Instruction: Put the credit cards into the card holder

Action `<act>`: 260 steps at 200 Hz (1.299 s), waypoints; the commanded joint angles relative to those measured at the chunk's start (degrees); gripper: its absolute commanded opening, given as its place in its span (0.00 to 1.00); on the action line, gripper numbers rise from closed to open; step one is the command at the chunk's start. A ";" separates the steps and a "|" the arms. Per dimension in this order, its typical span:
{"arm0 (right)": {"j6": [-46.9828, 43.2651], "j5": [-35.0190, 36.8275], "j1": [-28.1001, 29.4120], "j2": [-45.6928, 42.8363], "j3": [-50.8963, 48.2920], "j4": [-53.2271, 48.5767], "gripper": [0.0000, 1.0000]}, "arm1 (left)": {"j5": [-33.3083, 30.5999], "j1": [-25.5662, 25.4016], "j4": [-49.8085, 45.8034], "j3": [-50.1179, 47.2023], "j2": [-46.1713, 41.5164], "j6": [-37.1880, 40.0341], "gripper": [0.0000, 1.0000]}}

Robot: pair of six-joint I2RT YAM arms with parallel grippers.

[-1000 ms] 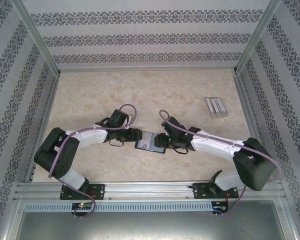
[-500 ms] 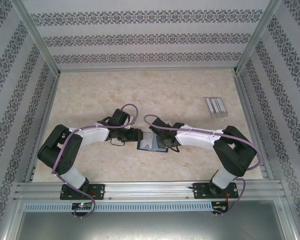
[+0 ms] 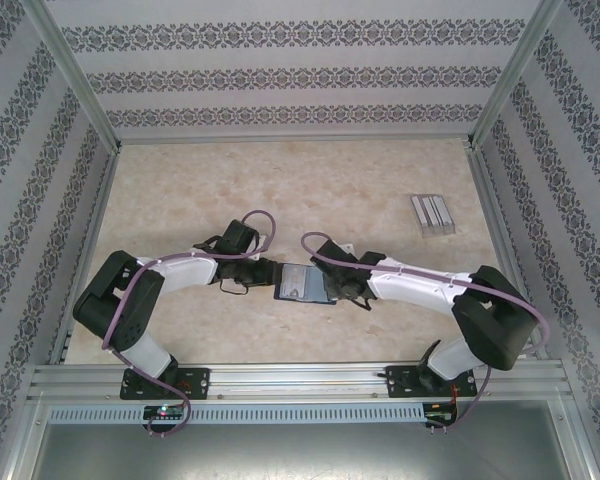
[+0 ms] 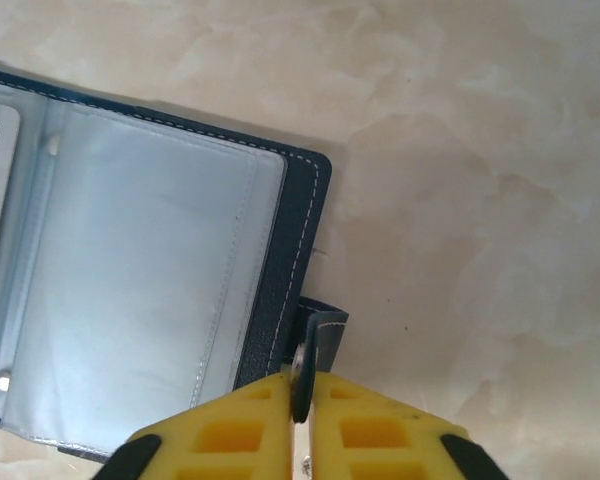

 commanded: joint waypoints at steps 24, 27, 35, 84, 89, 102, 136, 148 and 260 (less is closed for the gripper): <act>0.10 -13.48 -3.65 -1.23 -5.86 12.00 0.03 | 6.93 -0.52 0.08 2.12 4.30 -0.13 0.34; 0.11 -14.16 -3.74 -1.07 -6.07 12.79 0.03 | 7.17 -0.58 0.29 2.13 4.30 -0.27 0.34; 0.08 -15.57 -3.85 -0.66 -6.40 14.50 0.02 | 7.86 -0.56 0.65 2.48 4.41 -1.04 0.35; 2.72 -20.64 -3.13 2.40 -5.29 21.99 0.01 | 10.42 -0.77 0.23 4.77 1.31 -3.17 0.37; 2.75 -20.89 -3.14 2.86 -5.19 22.64 0.01 | 10.61 -0.79 0.08 4.97 1.05 -3.29 0.37; 3.15 -21.52 -3.02 4.65 -4.58 23.85 0.01 | 11.11 -0.79 -0.40 5.75 0.33 -4.26 0.37; 4.43 -23.34 -3.02 5.97 -5.29 28.93 0.02 | 10.14 -2.99 -1.02 7.19 -2.04 -5.82 0.42; 4.94 -22.66 -3.29 4.73 -6.13 28.66 0.08 | 9.05 -4.03 -1.94 8.16 -2.09 -5.63 0.44; 4.86 -19.71 -8.93 -13.01 -18.55 24.90 0.15 | 4.44 -8.44 1.50 11.13 6.37 -8.87 0.31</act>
